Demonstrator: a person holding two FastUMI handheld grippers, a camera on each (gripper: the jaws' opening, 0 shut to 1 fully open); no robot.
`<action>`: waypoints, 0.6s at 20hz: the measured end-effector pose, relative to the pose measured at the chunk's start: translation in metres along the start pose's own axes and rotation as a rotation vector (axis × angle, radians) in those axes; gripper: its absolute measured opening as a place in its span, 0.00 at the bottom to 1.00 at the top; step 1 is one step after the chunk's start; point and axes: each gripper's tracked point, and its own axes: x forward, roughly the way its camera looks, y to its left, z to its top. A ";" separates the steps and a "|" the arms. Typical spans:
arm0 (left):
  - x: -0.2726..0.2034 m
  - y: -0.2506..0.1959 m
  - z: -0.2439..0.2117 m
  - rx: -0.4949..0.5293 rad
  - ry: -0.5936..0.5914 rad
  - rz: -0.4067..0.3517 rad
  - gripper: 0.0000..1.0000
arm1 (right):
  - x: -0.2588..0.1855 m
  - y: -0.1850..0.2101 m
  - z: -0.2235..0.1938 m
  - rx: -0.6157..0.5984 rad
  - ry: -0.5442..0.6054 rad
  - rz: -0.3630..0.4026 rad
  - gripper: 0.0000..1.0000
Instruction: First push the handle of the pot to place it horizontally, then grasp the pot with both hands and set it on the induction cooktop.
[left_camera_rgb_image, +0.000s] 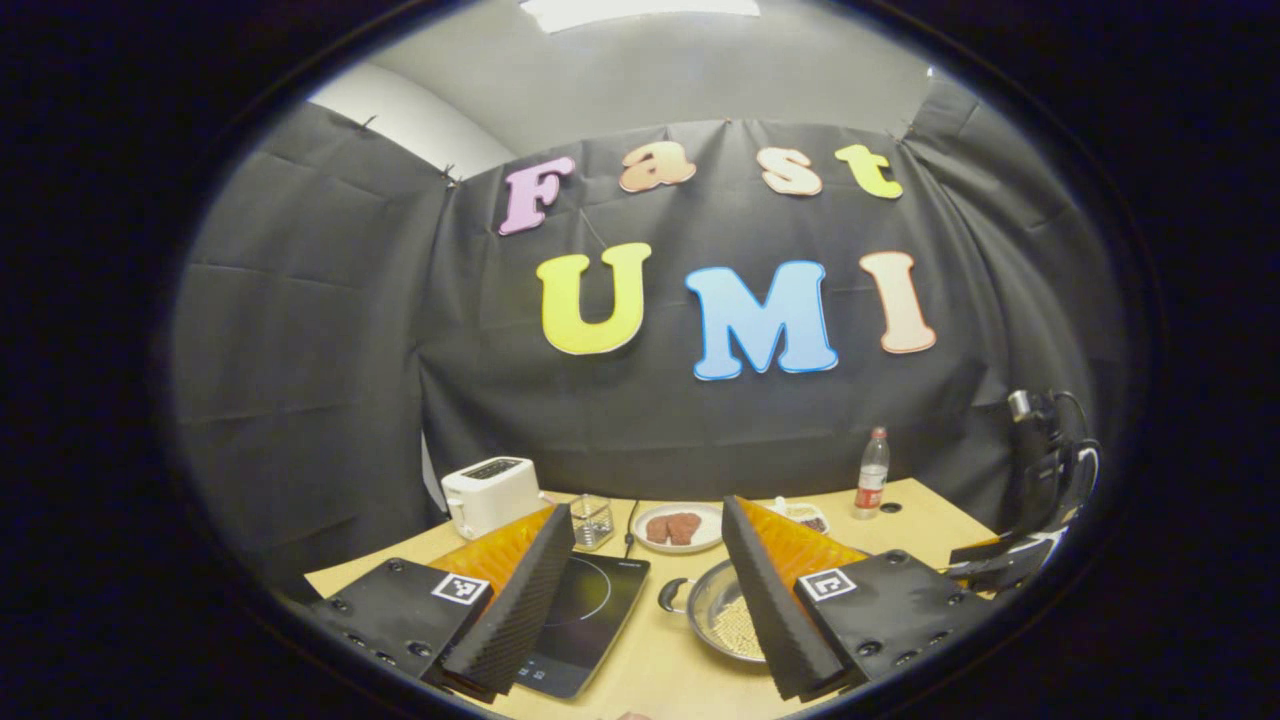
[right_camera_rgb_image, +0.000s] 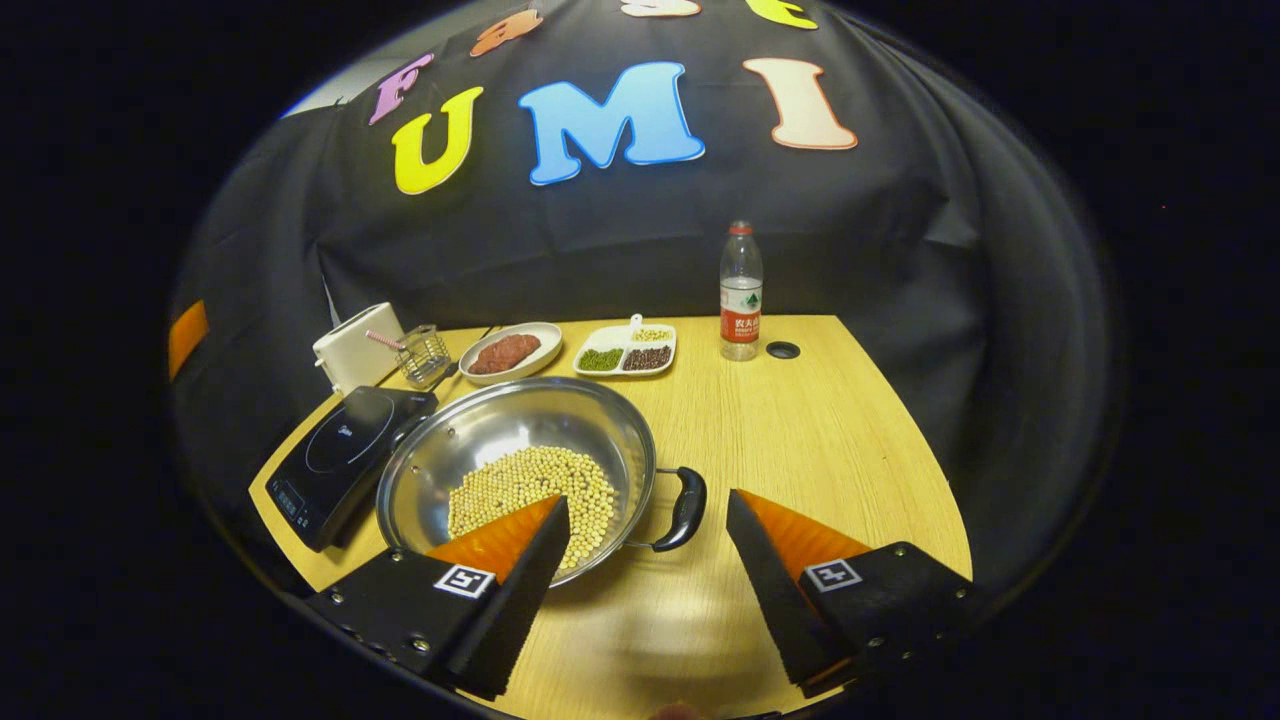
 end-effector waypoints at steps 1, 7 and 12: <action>0.010 -0.001 -0.007 0.003 0.014 -0.019 0.98 | 0.000 0.001 0.001 0.004 -0.005 -0.006 0.98; 0.065 -0.007 -0.056 0.001 0.125 -0.102 0.98 | 0.009 0.004 0.004 0.006 -0.004 -0.063 0.98; 0.112 -0.010 -0.096 0.020 0.212 -0.186 0.96 | 0.023 -0.002 0.000 0.041 0.029 -0.125 0.98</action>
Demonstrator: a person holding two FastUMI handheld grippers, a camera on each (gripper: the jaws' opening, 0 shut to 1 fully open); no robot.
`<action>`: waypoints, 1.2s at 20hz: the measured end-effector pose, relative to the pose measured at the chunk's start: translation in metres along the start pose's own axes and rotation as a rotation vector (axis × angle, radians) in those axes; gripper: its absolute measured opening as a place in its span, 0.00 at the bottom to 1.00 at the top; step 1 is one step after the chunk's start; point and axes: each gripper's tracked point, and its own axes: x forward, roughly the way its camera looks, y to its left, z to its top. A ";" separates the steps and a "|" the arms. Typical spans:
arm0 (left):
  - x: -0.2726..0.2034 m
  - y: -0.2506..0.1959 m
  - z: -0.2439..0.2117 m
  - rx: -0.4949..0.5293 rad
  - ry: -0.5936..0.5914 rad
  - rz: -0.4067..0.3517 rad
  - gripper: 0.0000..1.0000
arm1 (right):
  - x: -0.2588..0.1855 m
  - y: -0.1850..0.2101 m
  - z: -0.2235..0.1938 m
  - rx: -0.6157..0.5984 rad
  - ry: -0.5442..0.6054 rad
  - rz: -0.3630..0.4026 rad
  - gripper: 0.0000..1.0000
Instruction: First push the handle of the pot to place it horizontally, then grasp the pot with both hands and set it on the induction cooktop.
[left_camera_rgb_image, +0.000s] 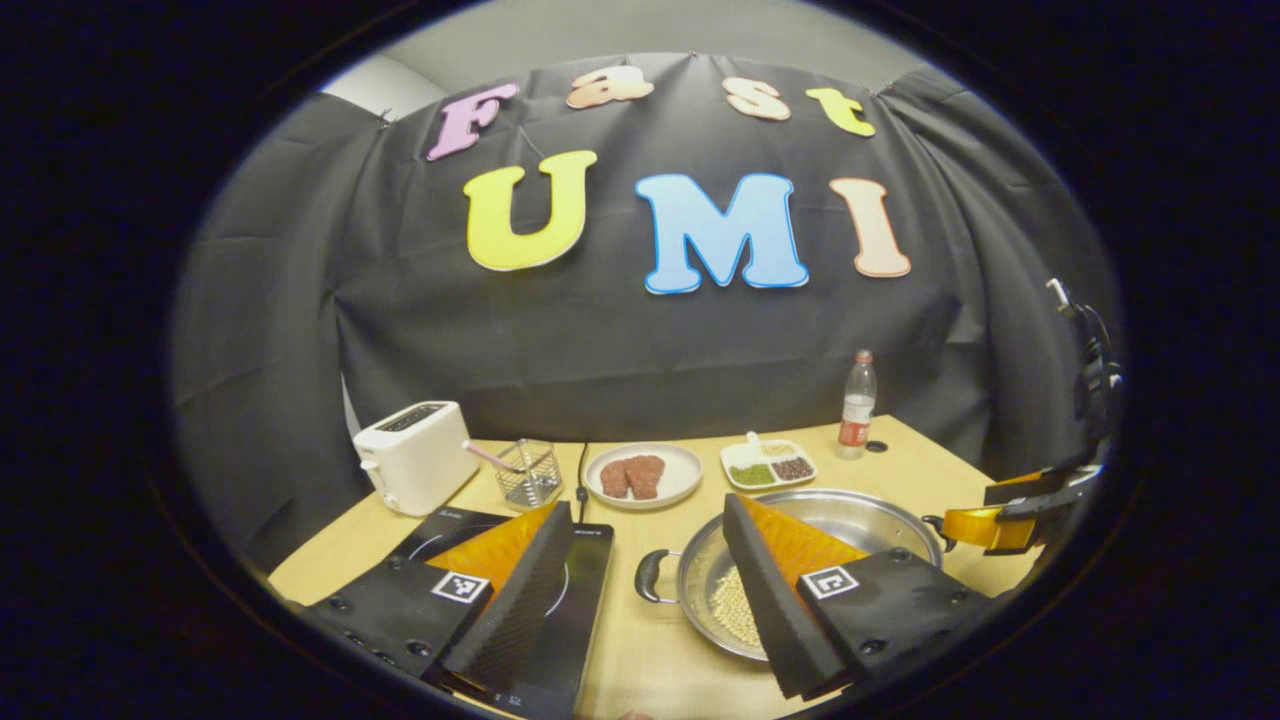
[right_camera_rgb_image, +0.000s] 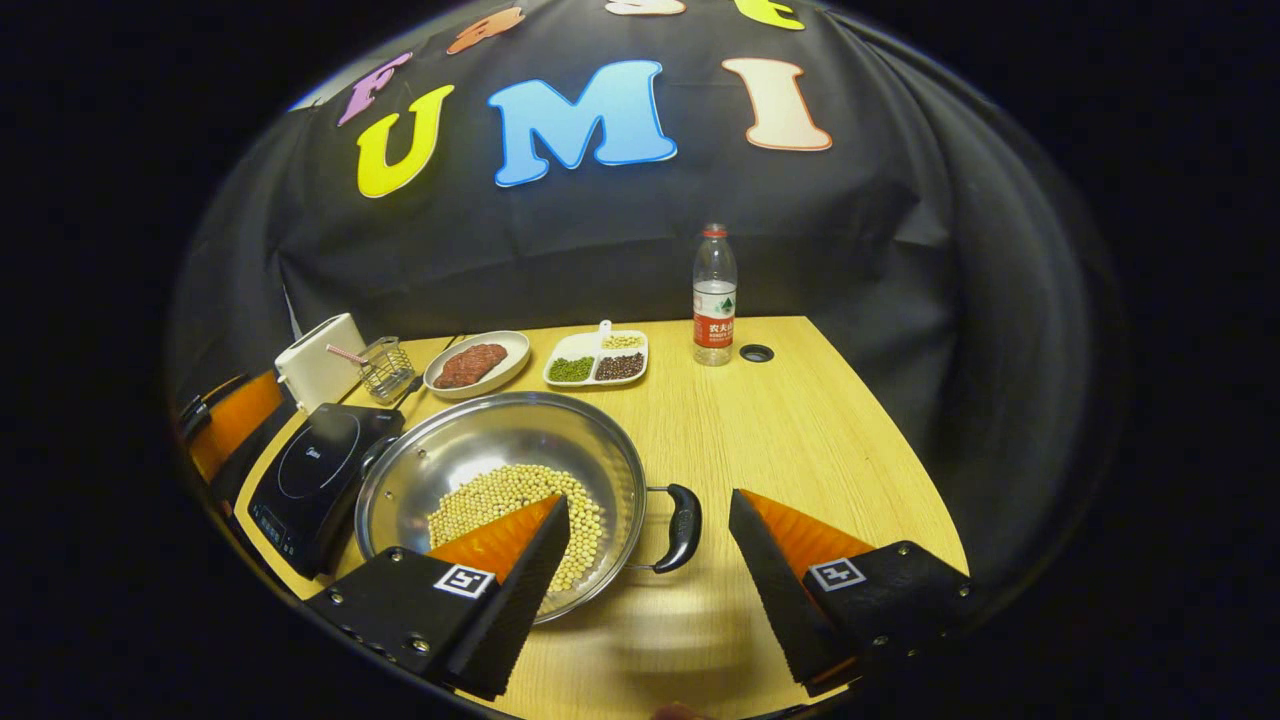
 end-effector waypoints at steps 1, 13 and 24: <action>0.011 0.001 -0.006 0.001 0.018 -0.016 0.98 | 0.003 0.000 -0.001 0.007 0.011 -0.013 0.98; 0.096 -0.016 -0.093 -0.002 0.269 -0.181 0.98 | 0.040 -0.005 -0.018 0.026 0.119 -0.133 0.99; 0.118 -0.014 -0.144 -0.008 0.419 -0.190 0.98 | 0.066 -0.011 -0.039 0.031 0.214 -0.162 0.99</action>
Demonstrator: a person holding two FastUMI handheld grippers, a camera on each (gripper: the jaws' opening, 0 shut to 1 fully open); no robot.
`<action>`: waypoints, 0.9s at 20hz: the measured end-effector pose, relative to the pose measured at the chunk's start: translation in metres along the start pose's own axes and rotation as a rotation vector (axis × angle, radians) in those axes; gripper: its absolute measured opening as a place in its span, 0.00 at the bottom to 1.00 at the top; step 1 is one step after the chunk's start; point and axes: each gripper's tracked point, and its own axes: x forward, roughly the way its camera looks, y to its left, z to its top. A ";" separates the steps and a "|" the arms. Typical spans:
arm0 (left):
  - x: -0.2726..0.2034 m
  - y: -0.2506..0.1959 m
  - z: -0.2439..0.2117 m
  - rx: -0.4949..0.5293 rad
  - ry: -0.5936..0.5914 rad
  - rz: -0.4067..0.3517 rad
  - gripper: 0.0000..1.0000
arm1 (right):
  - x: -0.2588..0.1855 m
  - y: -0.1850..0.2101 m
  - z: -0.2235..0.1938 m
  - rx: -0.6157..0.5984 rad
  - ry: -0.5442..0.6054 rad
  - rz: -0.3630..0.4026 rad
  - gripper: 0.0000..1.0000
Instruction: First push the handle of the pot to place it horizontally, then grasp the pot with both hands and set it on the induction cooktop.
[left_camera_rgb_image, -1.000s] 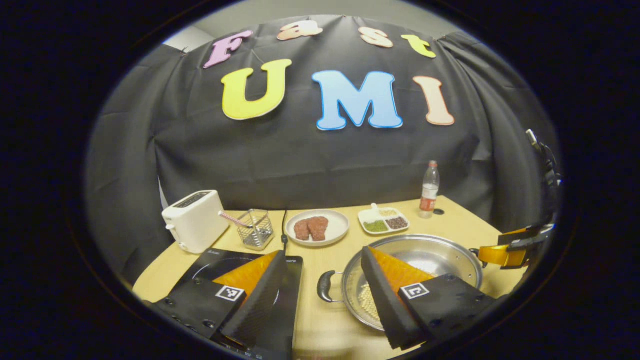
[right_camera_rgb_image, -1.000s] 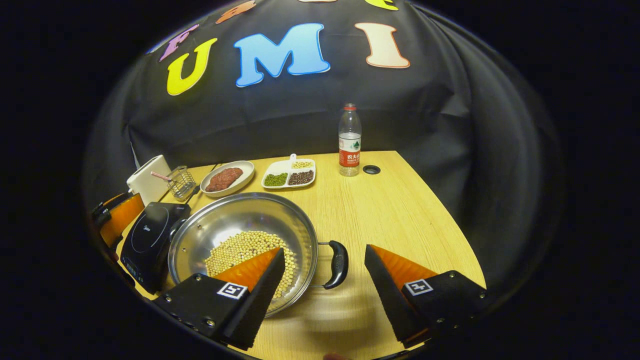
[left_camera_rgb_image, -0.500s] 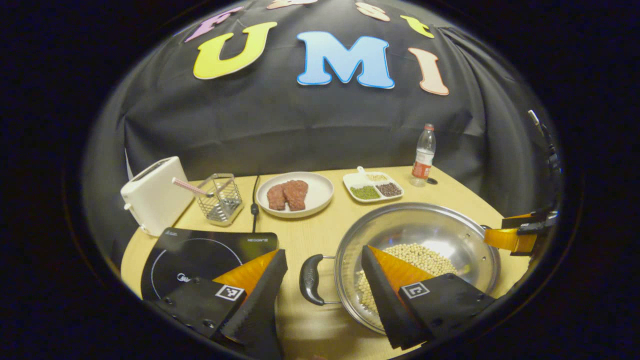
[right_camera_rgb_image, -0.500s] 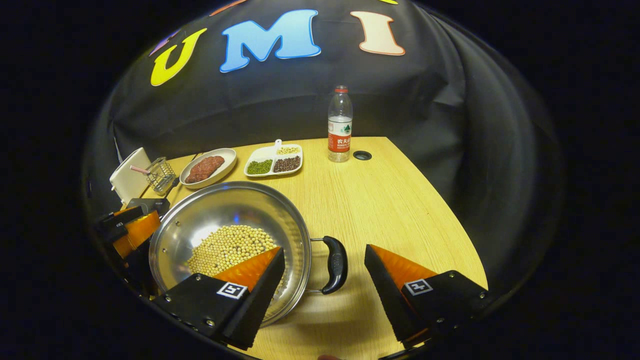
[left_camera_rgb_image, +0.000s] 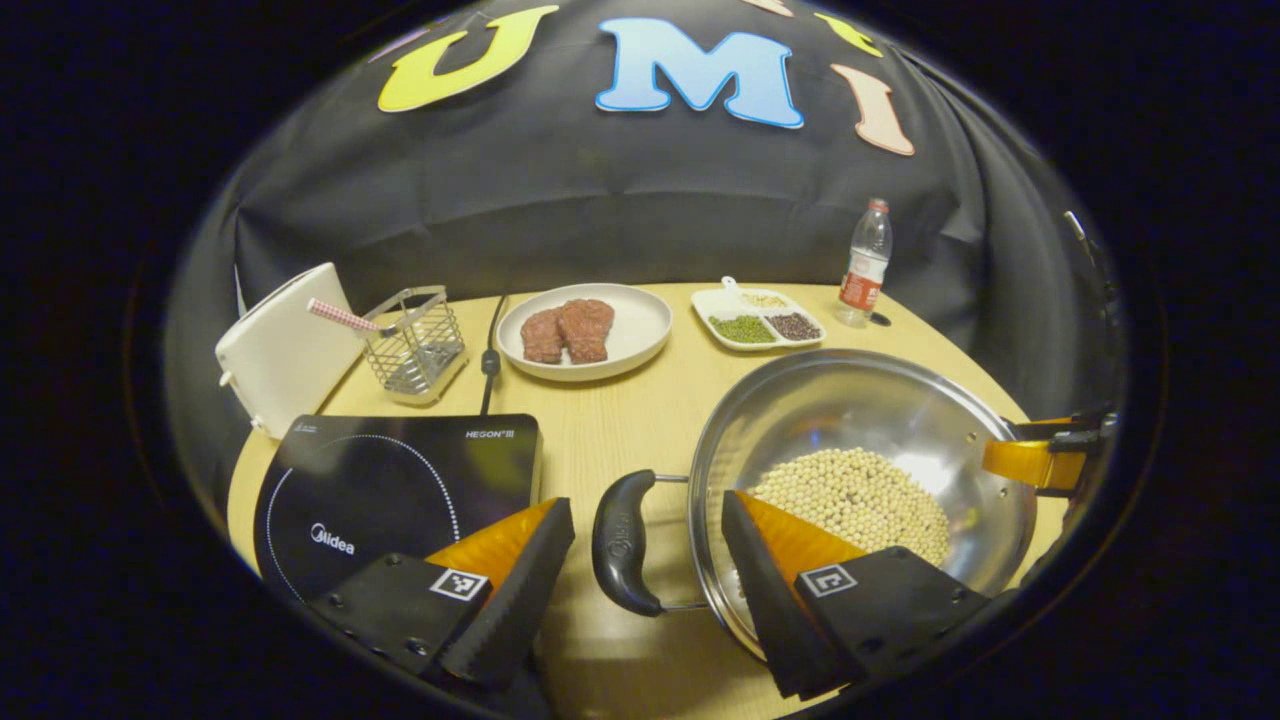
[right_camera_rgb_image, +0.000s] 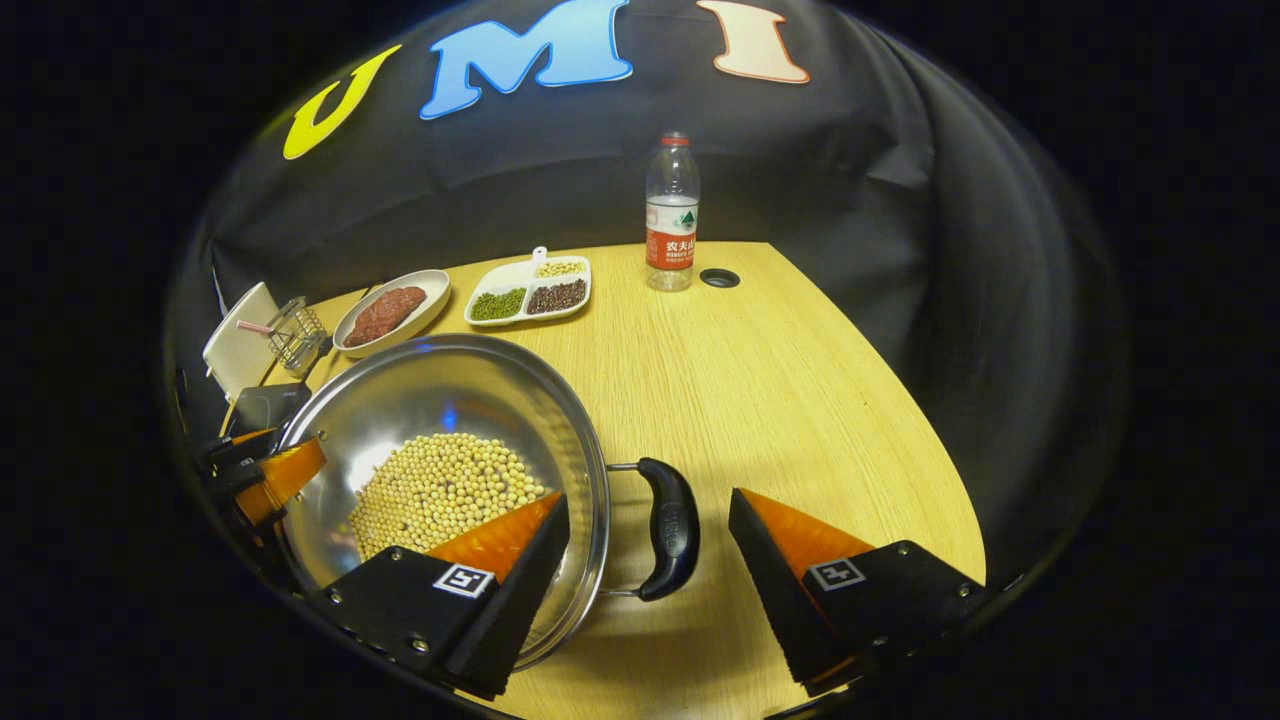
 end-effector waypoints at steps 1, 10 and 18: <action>0.001 0.002 -0.001 -0.004 0.010 -0.001 0.97 | 0.002 0.001 -0.002 -0.007 0.004 -0.009 0.96; 0.008 -0.002 -0.005 -0.024 0.010 -0.010 0.74 | -0.002 -0.001 -0.002 -0.010 0.003 -0.004 0.58; -0.017 -0.009 -0.001 -0.023 -0.023 0.009 0.66 | -0.021 -0.005 0.002 -0.052 -0.034 0.000 0.53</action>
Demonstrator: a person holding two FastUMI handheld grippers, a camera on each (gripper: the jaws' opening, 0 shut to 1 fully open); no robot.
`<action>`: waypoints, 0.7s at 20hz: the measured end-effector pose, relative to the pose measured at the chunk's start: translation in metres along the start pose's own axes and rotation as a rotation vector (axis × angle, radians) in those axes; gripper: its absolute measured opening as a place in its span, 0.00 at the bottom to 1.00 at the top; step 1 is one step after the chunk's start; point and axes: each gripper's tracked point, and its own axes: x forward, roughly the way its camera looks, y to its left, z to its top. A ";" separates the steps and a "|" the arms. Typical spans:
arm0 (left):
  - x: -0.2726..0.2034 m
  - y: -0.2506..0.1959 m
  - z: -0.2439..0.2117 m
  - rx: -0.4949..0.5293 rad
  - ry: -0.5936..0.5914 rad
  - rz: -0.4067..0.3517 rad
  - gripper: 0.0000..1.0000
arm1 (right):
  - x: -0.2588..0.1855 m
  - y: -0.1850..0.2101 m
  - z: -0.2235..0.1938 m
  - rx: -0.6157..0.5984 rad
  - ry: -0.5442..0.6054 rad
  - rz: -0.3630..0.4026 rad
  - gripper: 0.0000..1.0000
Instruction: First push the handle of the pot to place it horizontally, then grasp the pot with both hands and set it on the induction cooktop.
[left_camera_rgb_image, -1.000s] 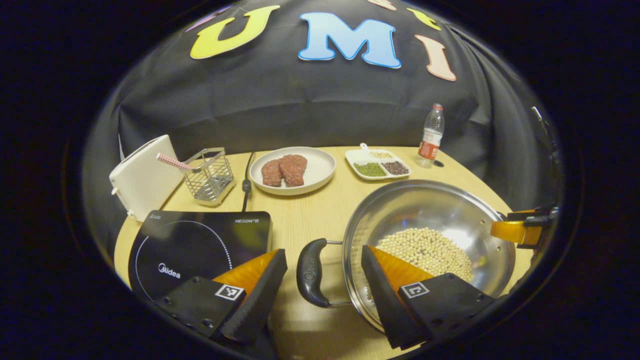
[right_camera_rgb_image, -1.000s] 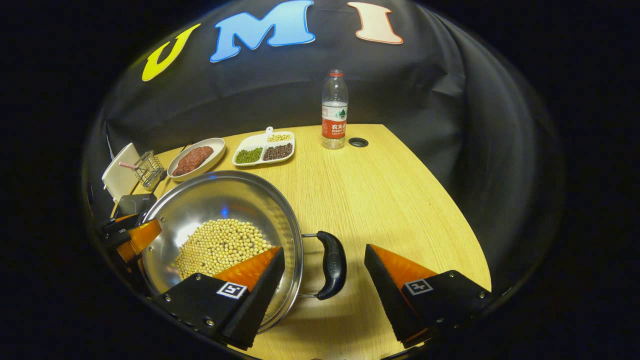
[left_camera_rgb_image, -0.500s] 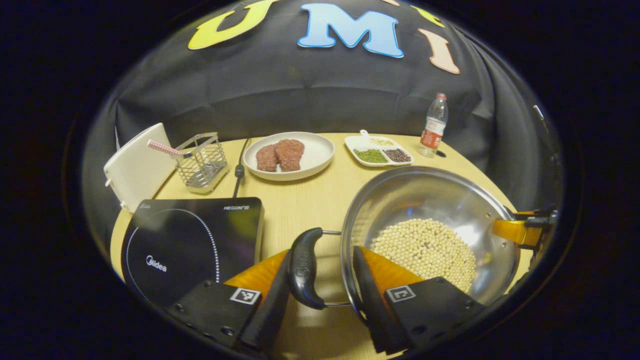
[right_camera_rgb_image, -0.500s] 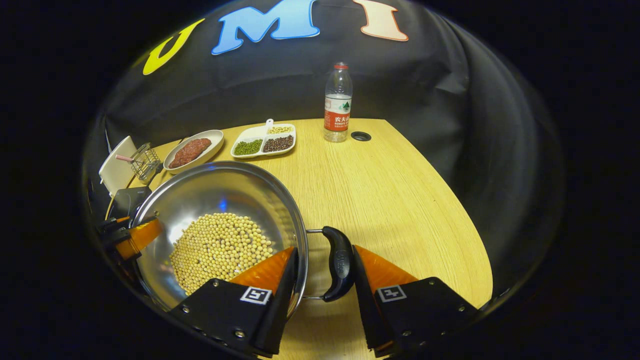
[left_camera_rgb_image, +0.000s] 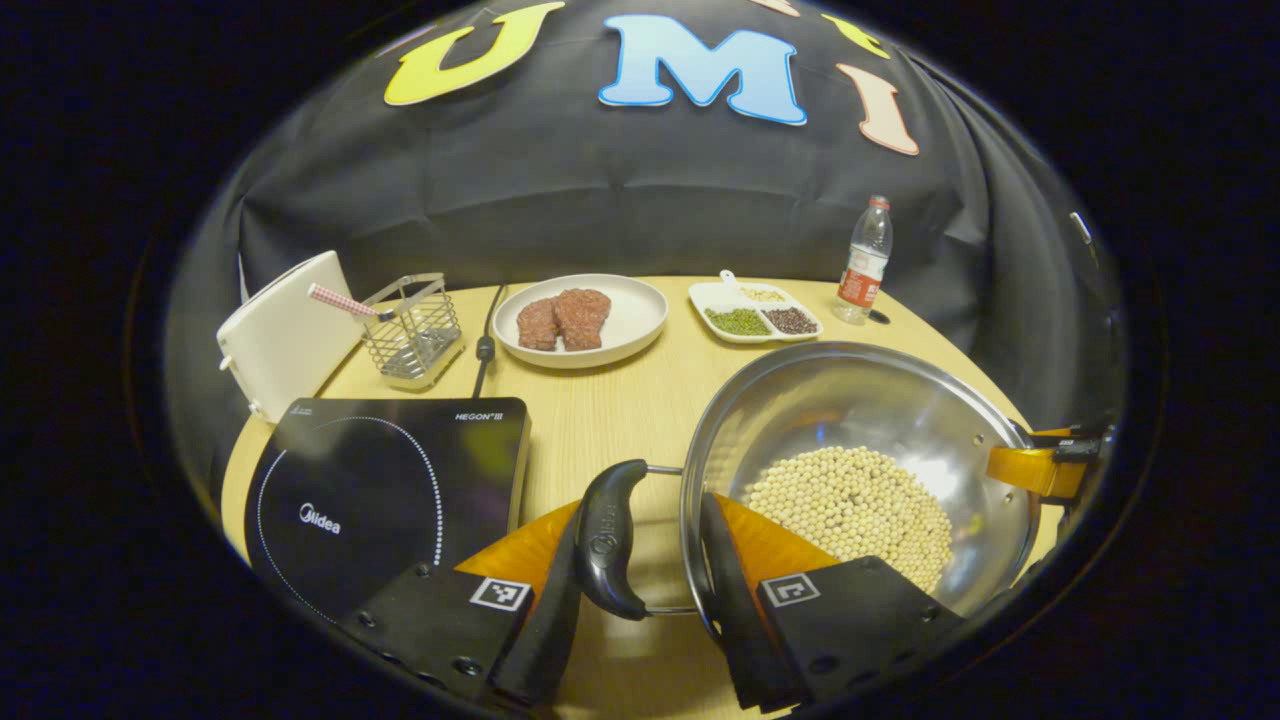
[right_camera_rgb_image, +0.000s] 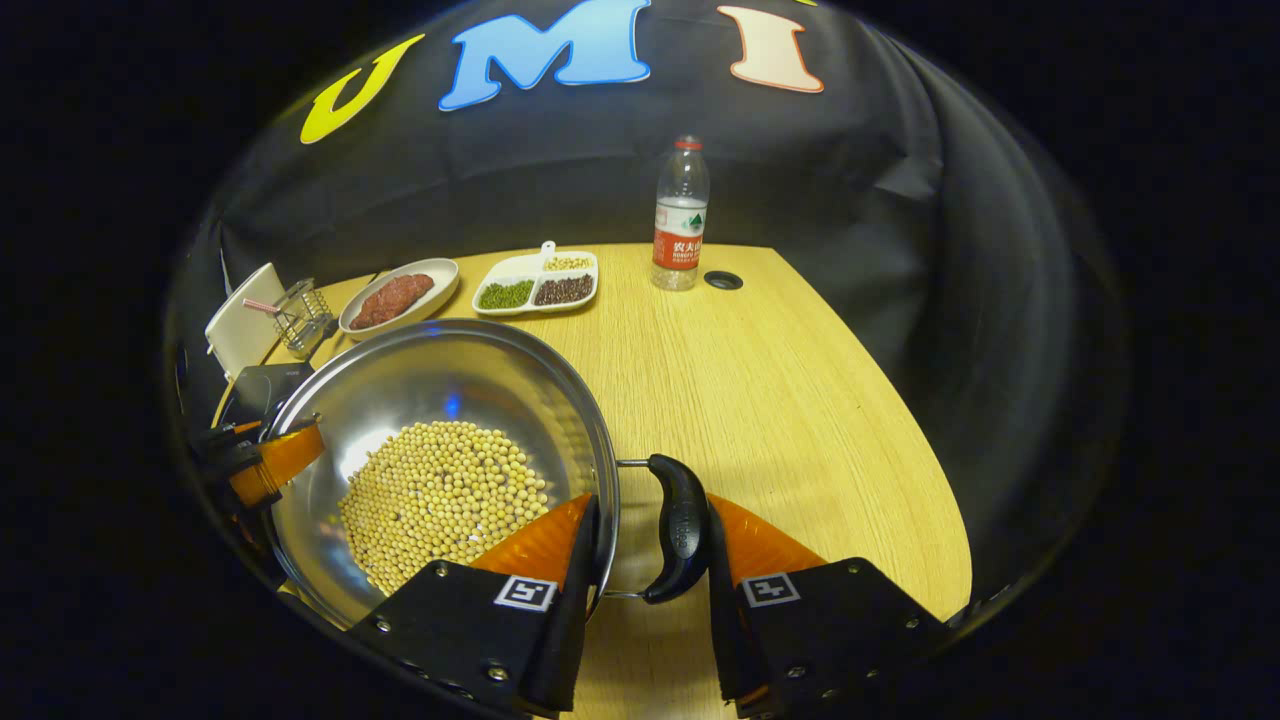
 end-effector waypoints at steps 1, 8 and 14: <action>-0.008 0.000 0.004 0.000 -0.016 0.007 0.70 | -0.009 -0.001 0.001 -0.002 -0.009 0.007 0.53; -0.079 -0.002 -0.001 -0.032 -0.092 0.100 0.69 | -0.053 0.000 0.001 -0.056 -0.066 0.085 0.53; -0.119 0.014 -0.011 -0.050 -0.115 0.130 0.69 | -0.079 0.019 -0.004 -0.072 -0.079 0.107 0.53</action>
